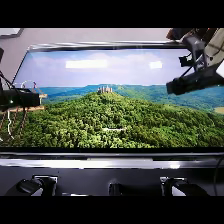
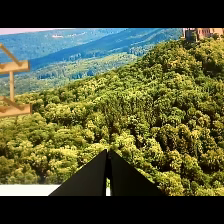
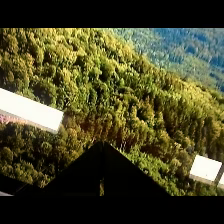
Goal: Fold the clothes and pants, and hang the long-sleeved shirts on hangers.
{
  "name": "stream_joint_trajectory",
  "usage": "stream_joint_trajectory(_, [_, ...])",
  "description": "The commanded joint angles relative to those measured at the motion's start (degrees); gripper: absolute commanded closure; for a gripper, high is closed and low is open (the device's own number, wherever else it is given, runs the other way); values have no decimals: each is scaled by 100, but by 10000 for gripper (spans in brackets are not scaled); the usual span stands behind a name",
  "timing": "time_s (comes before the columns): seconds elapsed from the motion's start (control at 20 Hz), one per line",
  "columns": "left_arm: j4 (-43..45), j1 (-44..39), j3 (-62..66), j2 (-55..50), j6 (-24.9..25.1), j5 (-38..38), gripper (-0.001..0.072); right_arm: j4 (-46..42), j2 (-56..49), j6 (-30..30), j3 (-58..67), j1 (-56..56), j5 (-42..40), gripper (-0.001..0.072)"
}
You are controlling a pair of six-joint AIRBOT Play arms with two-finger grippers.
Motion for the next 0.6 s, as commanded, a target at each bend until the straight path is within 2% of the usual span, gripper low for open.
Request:
stream_joint_trajectory(0.0, [4, 28, -260, 138, 107, 116, 677, -26, 109, 103, -286, 74, 297, 686])
stream_joint_trajectory(0.55, [4, 20, -260, 133, 107, 118, 677, -42, 114, 98, -286, 74, 256, 686])
